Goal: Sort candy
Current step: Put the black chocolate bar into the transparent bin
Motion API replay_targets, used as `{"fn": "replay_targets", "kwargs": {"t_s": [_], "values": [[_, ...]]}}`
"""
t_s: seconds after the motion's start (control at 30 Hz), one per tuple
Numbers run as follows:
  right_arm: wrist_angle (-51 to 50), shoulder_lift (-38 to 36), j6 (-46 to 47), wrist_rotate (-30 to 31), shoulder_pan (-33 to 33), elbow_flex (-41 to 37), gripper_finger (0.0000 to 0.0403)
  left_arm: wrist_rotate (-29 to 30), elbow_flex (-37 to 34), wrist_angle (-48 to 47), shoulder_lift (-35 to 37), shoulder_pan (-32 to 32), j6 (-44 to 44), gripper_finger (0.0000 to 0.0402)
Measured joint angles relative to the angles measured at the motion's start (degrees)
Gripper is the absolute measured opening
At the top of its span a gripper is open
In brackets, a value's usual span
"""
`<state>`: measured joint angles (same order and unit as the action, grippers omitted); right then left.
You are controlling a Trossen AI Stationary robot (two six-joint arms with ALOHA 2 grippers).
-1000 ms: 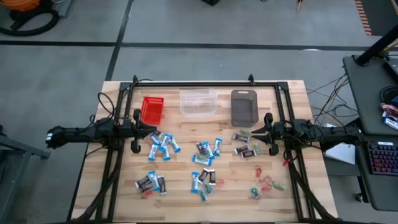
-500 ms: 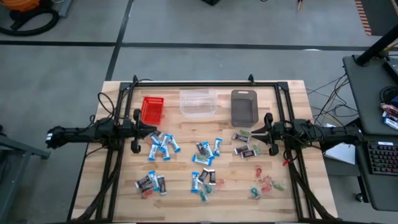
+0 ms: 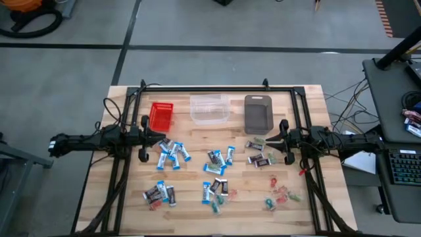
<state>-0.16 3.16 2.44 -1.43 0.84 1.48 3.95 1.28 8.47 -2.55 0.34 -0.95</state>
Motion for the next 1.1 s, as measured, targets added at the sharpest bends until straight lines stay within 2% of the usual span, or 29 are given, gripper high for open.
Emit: {"fn": "replay_targets", "kwargs": {"t_s": [0.2, 0.27, 0.3, 0.37, 0.47, 0.57, 0.67, 0.77, 0.97, 1.1], "values": [[0.0, 0.0, 0.06, 0.01, -0.02, 0.01, 0.0068, -0.03, 0.0, 0.47, -0.01, 0.0, -1.53, 0.0004], [0.0, 0.0, 0.09, 0.02, -0.01, 0.02, 0.0068, -2.37, -0.01, 3.4, -0.03, -0.23, -19.89, 0.0004], [0.06, 0.0, 0.11, 0.02, 0.0, 0.02, 0.0068, -2.77, -0.05, 5.76, -0.11, -0.25, -26.09, 0.0004], [0.51, 0.02, 5.66, -0.6, 0.05, 0.02, 0.0068, -3.02, -0.09, 9.78, -0.48, -0.28, -28.7, 0.0004], [1.32, 0.02, 21.73, -1.42, 0.18, 0.02, 0.0068, -3.99, -0.15, 13.65, -1.45, -0.28, -29.39, 0.0004], [4.0, 0.34, 28.29, 0.04, -0.02, 0.02, 0.0068, -4.16, -0.17, 14.22, -3.48, -0.3, -26.48, 0.0004], [8.51, 1.79, 31.24, 1.44, 0.0, 0.03, 0.0068, -3.01, -0.31, 15.75, -7.87, -0.31, -23.55, 0.0004], [12.68, 4.0, 33.12, 1.45, -0.02, 0.28, 0.0068, -0.99, -0.33, 22.06, -14.0, -0.28, -24.14, 0.0004], [6.68, 11.24, 35.5, -1.1, 0.02, 4.62, 0.0068, -3.2, -0.13, 38.06, -26.11, -0.33, -25.04, 0.0004], [-0.1, 16.8, 35.75, 0.54, -0.11, 9.92, 0.0068, -3.47, 1.54, 37.94, -30.55, -0.28, -21.61, 0.0004]]}}
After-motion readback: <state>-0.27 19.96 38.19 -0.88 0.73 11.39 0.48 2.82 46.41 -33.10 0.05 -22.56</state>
